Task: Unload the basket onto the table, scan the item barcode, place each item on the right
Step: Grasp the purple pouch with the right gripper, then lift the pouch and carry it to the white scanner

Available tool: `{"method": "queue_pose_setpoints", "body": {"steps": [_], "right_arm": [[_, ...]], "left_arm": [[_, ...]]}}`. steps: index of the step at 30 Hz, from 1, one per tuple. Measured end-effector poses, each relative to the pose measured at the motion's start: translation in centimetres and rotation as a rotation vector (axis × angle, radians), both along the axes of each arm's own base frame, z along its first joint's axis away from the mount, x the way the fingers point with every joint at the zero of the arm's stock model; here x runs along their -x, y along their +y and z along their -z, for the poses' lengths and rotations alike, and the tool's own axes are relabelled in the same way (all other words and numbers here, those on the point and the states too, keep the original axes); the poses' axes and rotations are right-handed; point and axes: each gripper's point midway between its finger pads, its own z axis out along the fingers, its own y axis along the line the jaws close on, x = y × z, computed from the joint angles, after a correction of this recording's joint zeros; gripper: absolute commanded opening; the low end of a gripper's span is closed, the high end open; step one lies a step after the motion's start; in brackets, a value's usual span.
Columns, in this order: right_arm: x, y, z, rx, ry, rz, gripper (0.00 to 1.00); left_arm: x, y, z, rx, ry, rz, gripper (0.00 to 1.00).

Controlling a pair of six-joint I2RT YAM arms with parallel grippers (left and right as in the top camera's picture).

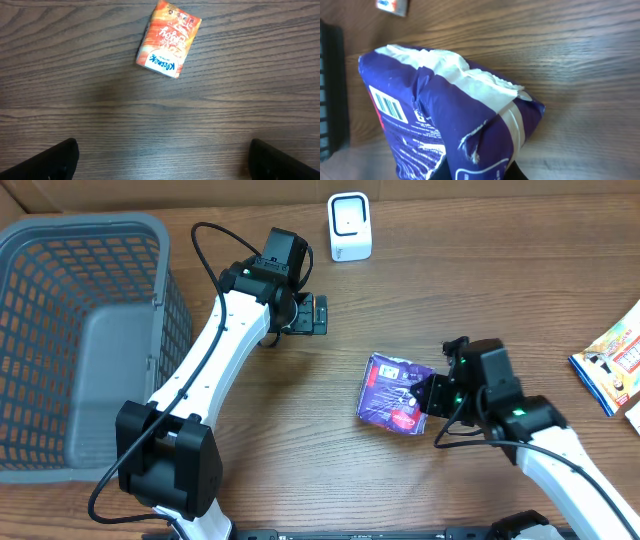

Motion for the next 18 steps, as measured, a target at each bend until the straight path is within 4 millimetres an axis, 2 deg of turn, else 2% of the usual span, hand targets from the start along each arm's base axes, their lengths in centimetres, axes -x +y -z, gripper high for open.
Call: {"method": "queue_pose_setpoints", "body": {"steps": [2,7,18], "right_arm": [[0.4,-0.3,-2.7,0.013,-0.001,-0.005,0.04],[1.1,-0.6,-5.5,0.029,0.019,-0.014,0.04],[1.7,0.2,-6.2,-0.005,0.029,-0.060,0.04]], "left_arm": [[0.0,0.0,0.0,0.000,0.000,-0.001,1.00],[0.0,0.0,0.0,0.000,0.001,0.000,1.00],[0.0,0.0,0.0,0.000,0.001,0.000,1.00]]}}
